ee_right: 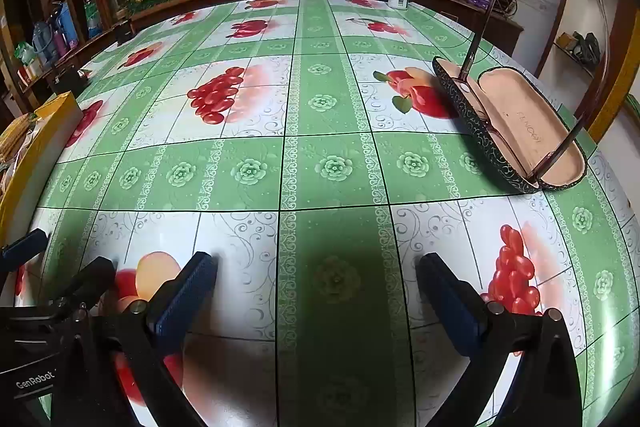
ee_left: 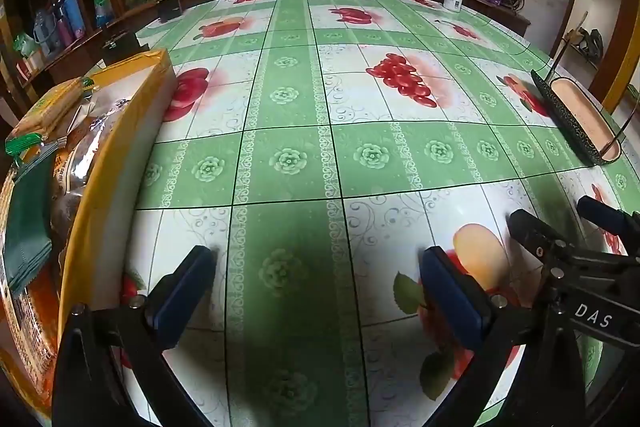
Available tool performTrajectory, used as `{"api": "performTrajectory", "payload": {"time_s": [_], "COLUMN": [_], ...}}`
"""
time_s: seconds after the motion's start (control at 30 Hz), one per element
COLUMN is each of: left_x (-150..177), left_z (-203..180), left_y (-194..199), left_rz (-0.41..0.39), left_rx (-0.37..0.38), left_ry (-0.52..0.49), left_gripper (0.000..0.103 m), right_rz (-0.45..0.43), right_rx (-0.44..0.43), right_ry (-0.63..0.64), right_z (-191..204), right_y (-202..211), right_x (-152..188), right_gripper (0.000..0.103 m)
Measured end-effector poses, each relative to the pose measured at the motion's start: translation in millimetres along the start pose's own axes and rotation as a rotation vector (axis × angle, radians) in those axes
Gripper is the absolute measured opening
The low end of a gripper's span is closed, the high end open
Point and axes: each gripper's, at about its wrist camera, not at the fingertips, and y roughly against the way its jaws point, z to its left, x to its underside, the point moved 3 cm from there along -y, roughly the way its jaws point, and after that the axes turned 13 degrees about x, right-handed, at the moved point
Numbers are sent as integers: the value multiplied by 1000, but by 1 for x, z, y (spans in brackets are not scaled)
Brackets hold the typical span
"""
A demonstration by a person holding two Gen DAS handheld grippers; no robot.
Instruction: Organize snacks
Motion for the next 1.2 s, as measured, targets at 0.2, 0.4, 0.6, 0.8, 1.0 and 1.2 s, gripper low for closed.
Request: {"api": "performTrajectory", "payload": {"time_s": [0.2,0.4,0.6,0.8,1.0,1.2], "left_x": [0,0,0,-5,-7,-6], "left_z": [-1,-1,-2,2,8,10], "left_y": [1,1,1,-4,-4,-3], "left_rz": [1,1,2,4,6,6], "left_rx": [-2,-2,-3,-4,-4,-4], "left_ry": [-1,-1,-2,-2,-1,-1], "left_gripper": [103,103,103,103,103,103], "right_rz": [2,3,2,2,2,2], "right_rx": [1,1,1,1,1,0], "right_ry": [1,1,1,2,1,1], "right_z": [0,0,0,0,-1,-1], "right_y": [0,0,0,0,1,4], "right_x": [0,0,0,0,1,3], "right_gripper": [102,102,102,102,102,102]}}
